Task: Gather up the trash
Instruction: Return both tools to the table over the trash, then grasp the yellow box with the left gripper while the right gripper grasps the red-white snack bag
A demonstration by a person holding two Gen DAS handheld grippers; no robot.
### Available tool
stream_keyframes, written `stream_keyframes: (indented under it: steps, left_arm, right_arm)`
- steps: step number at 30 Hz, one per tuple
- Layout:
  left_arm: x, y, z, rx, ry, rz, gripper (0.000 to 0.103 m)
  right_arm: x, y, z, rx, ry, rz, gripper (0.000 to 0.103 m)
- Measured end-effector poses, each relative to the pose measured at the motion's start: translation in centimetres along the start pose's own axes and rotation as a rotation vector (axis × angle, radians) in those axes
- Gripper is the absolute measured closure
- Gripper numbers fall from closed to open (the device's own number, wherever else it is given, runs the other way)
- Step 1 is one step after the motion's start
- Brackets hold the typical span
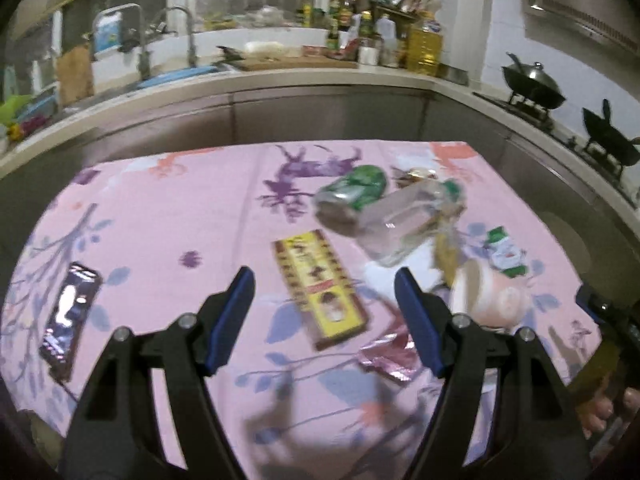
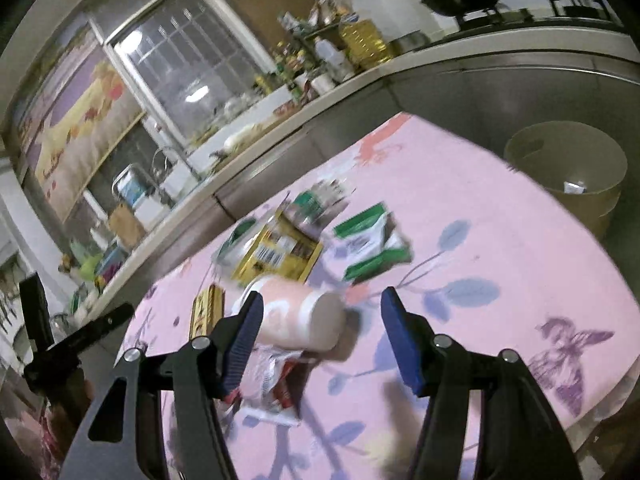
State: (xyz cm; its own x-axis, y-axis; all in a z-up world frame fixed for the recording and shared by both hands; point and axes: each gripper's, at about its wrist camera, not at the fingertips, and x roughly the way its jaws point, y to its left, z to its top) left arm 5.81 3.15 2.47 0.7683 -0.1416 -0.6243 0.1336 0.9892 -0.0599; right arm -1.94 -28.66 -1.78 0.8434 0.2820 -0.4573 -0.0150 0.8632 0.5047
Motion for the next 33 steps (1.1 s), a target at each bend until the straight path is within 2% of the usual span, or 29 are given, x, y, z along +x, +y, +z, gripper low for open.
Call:
stream_keyframes:
  steps: [5, 7, 10, 15, 19, 23, 26, 31, 33]
  left_arm:
    - [-0.9, 3.3, -1.1, -0.045, -0.012, 0.049, 0.034]
    - [-0.7, 4.3, -1.5, -0.052, -0.003, 0.081, 0.034]
    - [0.0, 6.0, -2.4, -0.072, 0.030, 0.121, 0.034]
    - [2.0, 7.6, -3.4, -0.134, 0.124, 0.087, 0.034]
    - [4.3, 7.0, -2.6, -0.152, 0.172, 0.034, 0.033]
    - [8.4, 5.9, -1.1, -0.204, 0.251, -0.029, 0.022]
    - [11.1, 4.6, 0.1, -0.217, 0.283, -0.034, 0.020]
    - [15.0, 2.1, 1.0, -0.153, 0.333, 0.011, 0.015]
    - [15.4, 1.8, 1.0, -0.146, 0.313, 0.006, 0.014]
  right_arm:
    - [0.6, 2.9, -1.4, -0.035, 0.019, -0.020, 0.043]
    - [0.7, 3.7, -1.9, -0.039, 0.018, -0.040, 0.035]
    - [1.1, 4.6, -2.5, -0.052, 0.024, -0.063, 0.029]
    - [2.3, 5.9, -3.8, -0.103, 0.074, -0.095, 0.029]
    - [3.8, 6.5, -5.1, -0.161, 0.131, -0.129, 0.029]
    - [4.9, 6.5, -6.4, -0.190, 0.178, -0.143, 0.029]
    - [5.4, 6.5, -7.2, -0.213, 0.207, -0.148, 0.029]
    - [6.5, 6.8, -8.2, -0.283, 0.249, -0.166, 0.029]
    - [7.0, 6.8, -8.6, -0.306, 0.262, -0.180, 0.029]
